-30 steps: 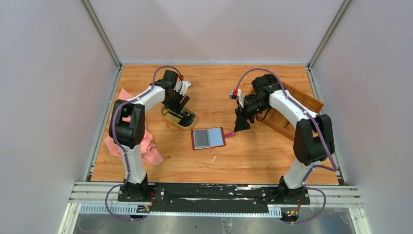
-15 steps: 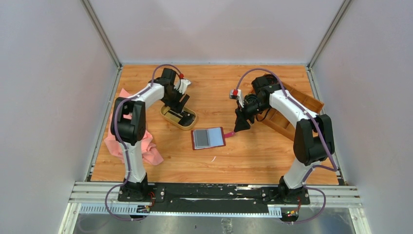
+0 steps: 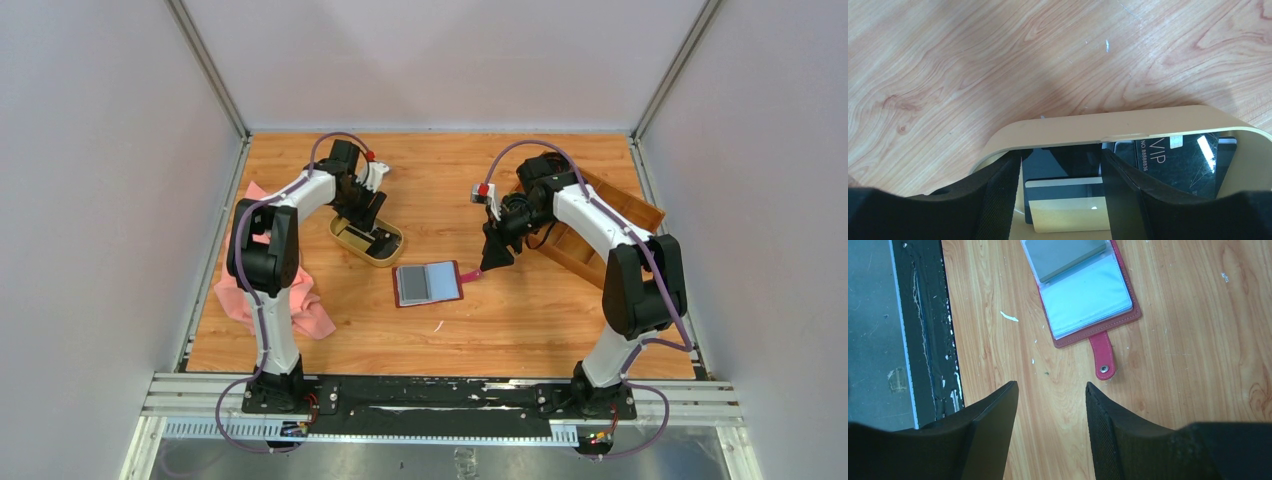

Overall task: Put the credit cards into the card holder
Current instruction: Move the storage box to the center of the board, then pick up the credit card from the storage box.

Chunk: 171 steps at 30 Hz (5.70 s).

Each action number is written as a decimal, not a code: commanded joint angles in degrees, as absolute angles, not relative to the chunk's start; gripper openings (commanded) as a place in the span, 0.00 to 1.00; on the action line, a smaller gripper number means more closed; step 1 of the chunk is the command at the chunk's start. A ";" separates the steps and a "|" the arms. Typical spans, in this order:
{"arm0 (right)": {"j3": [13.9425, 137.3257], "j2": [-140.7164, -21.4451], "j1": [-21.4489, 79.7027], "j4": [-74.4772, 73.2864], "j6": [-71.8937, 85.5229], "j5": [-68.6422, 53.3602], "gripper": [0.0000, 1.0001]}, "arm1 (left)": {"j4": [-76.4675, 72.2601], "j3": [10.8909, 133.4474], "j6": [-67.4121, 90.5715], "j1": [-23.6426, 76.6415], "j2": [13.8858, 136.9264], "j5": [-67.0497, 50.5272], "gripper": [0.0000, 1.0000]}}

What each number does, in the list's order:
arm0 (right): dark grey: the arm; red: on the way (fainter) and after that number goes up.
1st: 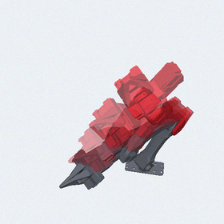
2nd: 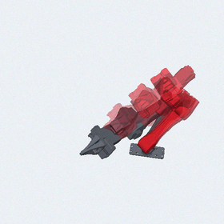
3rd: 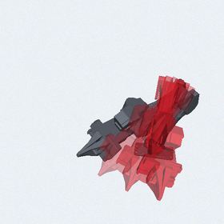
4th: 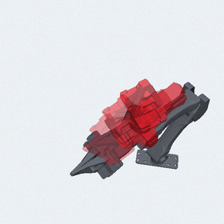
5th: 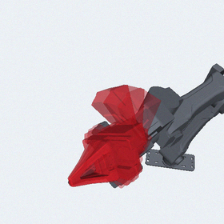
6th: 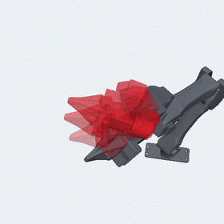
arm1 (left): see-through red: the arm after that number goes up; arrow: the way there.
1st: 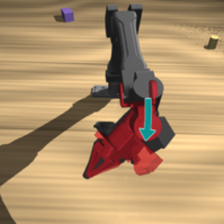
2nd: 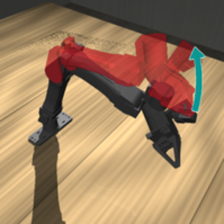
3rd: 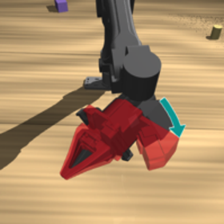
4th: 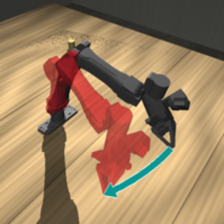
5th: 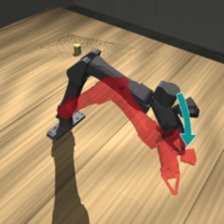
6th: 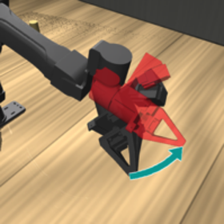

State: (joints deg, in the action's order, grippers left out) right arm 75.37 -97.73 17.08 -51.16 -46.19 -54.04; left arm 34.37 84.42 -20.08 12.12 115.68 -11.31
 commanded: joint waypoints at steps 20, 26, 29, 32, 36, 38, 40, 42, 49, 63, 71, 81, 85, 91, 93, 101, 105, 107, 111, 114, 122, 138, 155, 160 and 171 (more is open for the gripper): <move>76.96 -96.94 15.75 -53.70 -47.46 -56.33 0.56 | 22.29 74.00 -18.66 11.80 104.88 -13.40 0.48; 77.08 -97.16 15.73 -53.72 -47.31 -57.45 0.56 | 18.64 71.38 -17.35 11.02 102.57 -15.63 0.48; 77.24 -97.45 15.88 -53.70 -47.05 -58.05 0.56 | 16.13 69.76 -15.64 10.28 101.38 -17.00 0.48; 77.34 -97.47 15.83 -53.70 -46.78 -58.42 0.55 | 13.46 68.37 -14.01 9.81 100.04 -18.32 0.48; 77.42 -97.47 15.82 -53.64 -46.63 -58.64 0.55 | 10.58 66.73 -12.61 9.39 98.24 -19.28 0.48; 77.50 -97.56 15.89 -53.61 -46.46 -58.98 0.55 | 9.37 66.05 -11.98 9.24 97.43 -19.34 0.48; 77.64 -97.71 15.98 -53.62 -46.24 -59.29 0.55 | 7.87 65.21 -11.26 9.10 96.41 -19.27 0.48; 77.89 -97.94 16.23 -53.65 -46.02 -59.65 0.55 | 6.11 64.20 -10.20 8.99 95.66 -19.54 0.48; 78.75 -98.75 17.72 -53.53 -45.46 -59.95 0.55 | 0.27 60.79 -5.90 8.27 93.62 -20.42 0.48; 79.72 -100.05 18.92 -53.11 -44.25 -61.14 0.54 | -3.95 60.15 0.89 6.95 89.68 -23.73 0.48; 82.46 -104.22 23.26 -45.05 -33.86 -63.45 0.53 | -3.96 56.13 9.48 4.39 88.15 -31.81 0.48; 91.81 -114.99 31.63 -13.14 3.30 -61.10 0.53 | -7.37 50.59 15.73 4.32 86.73 -33.57 0.47; 96.02 -120.25 34.20 -4.48 14.32 -60.06 0.53 | -7.65 50.39 18.40 4.32 88.17 -34.75 0.46; 99.74 -125.34 35.34 -2.99 19.90 -56.05 0.52 | -7.97 50.84 20.52 4.11 90.55 -35.12 0.45; 100.01 -126.23 35.58 -2.99 20.21 -55.62 0.51 | -8.41 50.97 21.03 4.13 91.12 -35.16 0.45; 102.24 -129.81 36.41 -3.07 21.99 -54.22 0.50 | -9.05 52.03 21.95 4.00 93.02 -35.99 0.45; 104.37 -131.99 36.71 -3.92 23.17 -53.17 0.48 | -8.97 51.95 21.93 3.92 93.50 -36.29 0.45; 104.83 -132.64 36.85 -4.04 23.45 -53.19 0.46 | -8.98 52.01 21.96 3.85 93.68 -36.38 0.45; 104.60 -133.03 37.01 -4.15 23.55 -53.00 0.43 | -9.04 52.32 22.06 3.64 93.92 -36.39 0.45; 104.43 -133.24 37.14 -4.21 23.72 -52.91 0.40 | -9.03 52.60 22.21 3.57 94.19 -36.47 0.45; 104.16 -133.51 37.17 -4.19 24.51 -52.90 0.35 | -9.15 52.91 22.21 3.35 94.57 -36.14 0.45; 102.48 -132.95 37.17 -4.13 23.61 -53.10 0.36 | -9.29 53.41 22.58 2.84 94.72 -36.29 0.44; 102.50 -133.61 37.03 -4.26 25.33 -51.78 0.28 | -9.74 53.17 23.38 2.84 94.75 -36.47 0.44; 101.84 -133.34 36.97 -3.65 25.54 -52.38 0.31 | -9.73 53.17 23.38 2.80 94.75 -36.39 0.44; 100.37 -132.95 36.97 -2.99 25.61 -52.49 0.32 | -9.74 53.08 23.58 2.80 94.75 -36.11 0.44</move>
State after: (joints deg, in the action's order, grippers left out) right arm 101.58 -132.40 36.14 -2.96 25.56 -52.51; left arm -8.08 51.81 22.76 3.16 94.15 -35.31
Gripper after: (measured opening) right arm 0.321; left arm 0.553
